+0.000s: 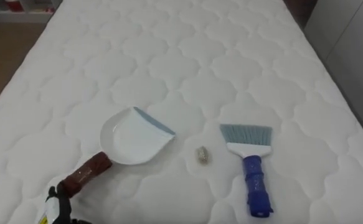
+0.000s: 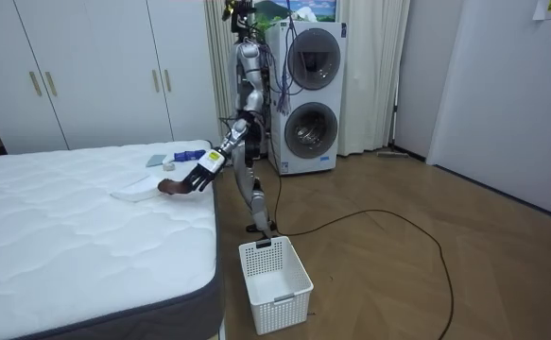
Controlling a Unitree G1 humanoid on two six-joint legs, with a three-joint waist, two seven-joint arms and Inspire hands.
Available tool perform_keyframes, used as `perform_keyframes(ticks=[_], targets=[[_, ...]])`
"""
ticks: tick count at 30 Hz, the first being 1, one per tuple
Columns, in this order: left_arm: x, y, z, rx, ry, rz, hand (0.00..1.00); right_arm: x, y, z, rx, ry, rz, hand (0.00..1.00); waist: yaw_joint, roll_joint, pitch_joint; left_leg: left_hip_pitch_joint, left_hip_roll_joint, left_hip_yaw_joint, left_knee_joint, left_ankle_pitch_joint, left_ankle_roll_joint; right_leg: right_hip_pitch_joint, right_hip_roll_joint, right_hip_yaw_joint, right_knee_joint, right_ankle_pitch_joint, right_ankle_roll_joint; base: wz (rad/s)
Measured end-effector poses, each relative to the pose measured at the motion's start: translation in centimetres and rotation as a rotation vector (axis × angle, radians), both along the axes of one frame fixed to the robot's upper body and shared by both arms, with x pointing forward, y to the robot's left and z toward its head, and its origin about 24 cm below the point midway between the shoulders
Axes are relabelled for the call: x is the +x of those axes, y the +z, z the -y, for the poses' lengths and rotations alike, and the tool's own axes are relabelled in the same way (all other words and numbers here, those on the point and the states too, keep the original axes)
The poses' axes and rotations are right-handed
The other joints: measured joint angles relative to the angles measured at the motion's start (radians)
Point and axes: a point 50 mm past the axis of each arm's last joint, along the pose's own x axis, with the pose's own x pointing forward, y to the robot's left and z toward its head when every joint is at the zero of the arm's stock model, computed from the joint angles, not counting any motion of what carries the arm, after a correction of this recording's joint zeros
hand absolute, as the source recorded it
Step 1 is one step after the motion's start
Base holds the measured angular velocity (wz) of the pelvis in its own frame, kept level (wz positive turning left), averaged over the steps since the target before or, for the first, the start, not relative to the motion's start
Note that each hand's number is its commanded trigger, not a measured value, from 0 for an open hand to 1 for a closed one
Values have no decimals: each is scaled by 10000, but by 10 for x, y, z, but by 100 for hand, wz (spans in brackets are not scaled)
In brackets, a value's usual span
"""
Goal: Clean bed
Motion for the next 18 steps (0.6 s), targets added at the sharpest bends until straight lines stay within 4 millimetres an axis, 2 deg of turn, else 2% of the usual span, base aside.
perform_keyframes(ticks=[3, 6, 9, 13, 18], targets=[[8, 3, 2, 40, -107, 205, 0, 0, 0, 0, -4, 11, 5, 0, -46, 79, -13, -154, -13, 6, 56, 9, 7, -124, -14, -18, 0, 0, 0, 0], [12, 4, 2, 43, -137, 321, 0, 1, 0, 0, -55, -11, 88, 0, -141, 70, -14, -445, -15, 6, 131, 12, 6, -372, -25, -120, 1, 0, 0, 1], [22, 8, 4, 54, -219, 556, 0, 2, 1, 2, -205, -57, 202, 0, -268, 55, 20, -725, -28, -29, 185, 42, 3, -604, -42, -199, 6, 0, 0, 4], [40, 13, 10, -356, -59, 1059, 0, 15, 3, 3, -314, -155, 531, 0, -328, 112, 47, -1167, -48, 10, 279, 95, -2, -1021, -63, -240, 29, 17, -17, 0], [46, 13, 10, -640, 214, 1182, 0, 22, 4, 4, -275, -254, 672, 0, -319, 137, 61, -1301, -42, 24, 268, 103, -9, -1186, -61, -248, 25, 19, -21, 0]])
